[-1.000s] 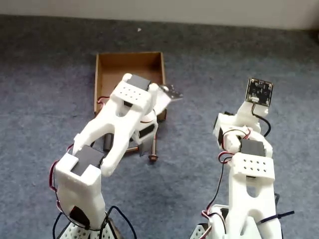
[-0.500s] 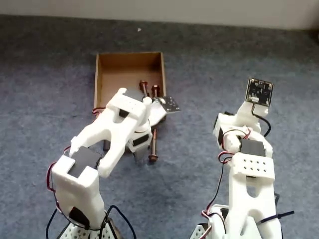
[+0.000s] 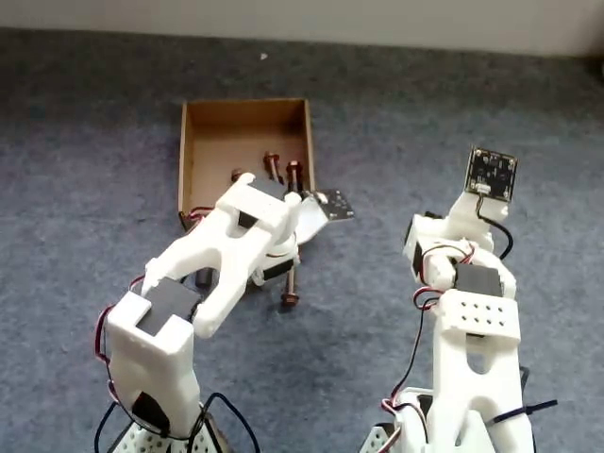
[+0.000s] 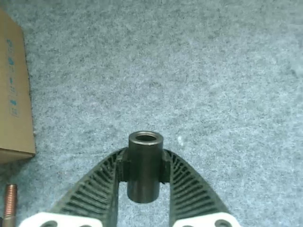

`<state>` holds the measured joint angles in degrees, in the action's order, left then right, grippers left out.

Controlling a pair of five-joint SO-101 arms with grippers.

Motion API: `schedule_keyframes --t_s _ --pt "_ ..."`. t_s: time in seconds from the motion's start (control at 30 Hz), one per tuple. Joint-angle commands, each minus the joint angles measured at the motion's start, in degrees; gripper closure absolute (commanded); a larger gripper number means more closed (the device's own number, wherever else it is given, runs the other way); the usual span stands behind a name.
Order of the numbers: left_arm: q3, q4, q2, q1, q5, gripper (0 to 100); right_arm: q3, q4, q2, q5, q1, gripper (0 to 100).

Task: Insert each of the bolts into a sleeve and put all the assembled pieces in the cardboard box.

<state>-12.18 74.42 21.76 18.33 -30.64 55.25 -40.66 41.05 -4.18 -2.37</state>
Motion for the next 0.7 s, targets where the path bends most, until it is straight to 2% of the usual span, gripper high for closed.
schedule_keyframes --t_s 0.0,0.2,0.33,0.57,0.67 --pt "1.98 2.29 -2.07 -0.04 6.24 99 -0.48 1.19 1.71 -0.18 -0.57 98.9" --pt "2.24 2.46 -10.68 -0.4 16.35 99 -0.48 1.19 1.71 -0.18 -0.57 98.9" --pt "1.63 2.46 -15.43 -0.13 18.81 99 -0.48 1.19 1.71 -0.18 -0.57 98.9" --pt "-1.27 2.37 -16.48 -0.75 19.08 99 -0.48 1.19 1.71 -0.18 -0.57 98.9" --pt "-0.92 2.11 -16.48 -1.27 23.38 99 -0.48 1.19 1.71 -0.18 -0.57 98.9"
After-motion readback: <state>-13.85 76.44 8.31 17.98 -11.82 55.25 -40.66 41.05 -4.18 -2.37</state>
